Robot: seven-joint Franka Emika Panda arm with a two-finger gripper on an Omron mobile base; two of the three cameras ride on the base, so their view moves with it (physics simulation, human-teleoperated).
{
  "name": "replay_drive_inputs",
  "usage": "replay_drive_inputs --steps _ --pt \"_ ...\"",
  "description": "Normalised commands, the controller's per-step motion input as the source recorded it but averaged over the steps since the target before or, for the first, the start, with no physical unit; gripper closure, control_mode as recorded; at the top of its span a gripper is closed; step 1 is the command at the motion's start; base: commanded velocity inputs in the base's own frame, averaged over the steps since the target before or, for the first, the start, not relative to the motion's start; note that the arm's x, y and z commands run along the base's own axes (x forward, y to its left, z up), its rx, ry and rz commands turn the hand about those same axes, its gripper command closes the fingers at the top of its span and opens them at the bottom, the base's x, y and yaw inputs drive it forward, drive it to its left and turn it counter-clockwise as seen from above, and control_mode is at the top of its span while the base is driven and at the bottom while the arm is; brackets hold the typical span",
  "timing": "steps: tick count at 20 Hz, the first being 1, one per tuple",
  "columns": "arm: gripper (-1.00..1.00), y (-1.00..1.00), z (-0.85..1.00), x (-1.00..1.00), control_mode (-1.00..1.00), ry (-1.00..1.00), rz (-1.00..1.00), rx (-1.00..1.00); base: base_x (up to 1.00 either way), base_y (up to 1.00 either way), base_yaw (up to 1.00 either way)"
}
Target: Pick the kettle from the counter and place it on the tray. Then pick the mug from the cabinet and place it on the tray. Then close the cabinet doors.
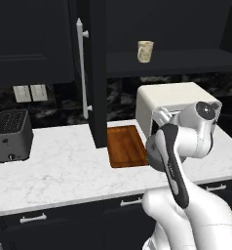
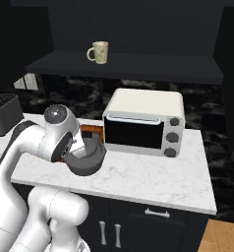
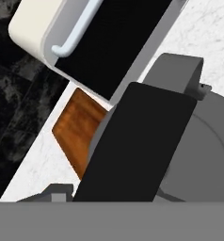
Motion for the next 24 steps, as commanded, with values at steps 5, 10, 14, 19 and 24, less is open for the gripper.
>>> replay_drive_inputs --steps 5,10,14,19,24 --pt "1.00 0.63 0.00 0.02 -1.00 -0.02 0.00 0.00 0.00 0.00 0.00" --pt "1.00 0.45 0.00 0.34 -1.00 -0.12 0.00 0.00 0.00 0.00 0.00" --pt "1.00 0.27 0.00 0.62 -1.00 -0.13 -0.01 0.00 0.00 0.00 0.00" --pt "1.00 0.15 -0.04 0.60 -1.00 -0.02 -0.01 0.00 0.00 0.00 0.00" --pt "1.00 0.06 -0.04 0.52 -1.00 0.00 0.00 0.00 0.00 0.00 0.00"
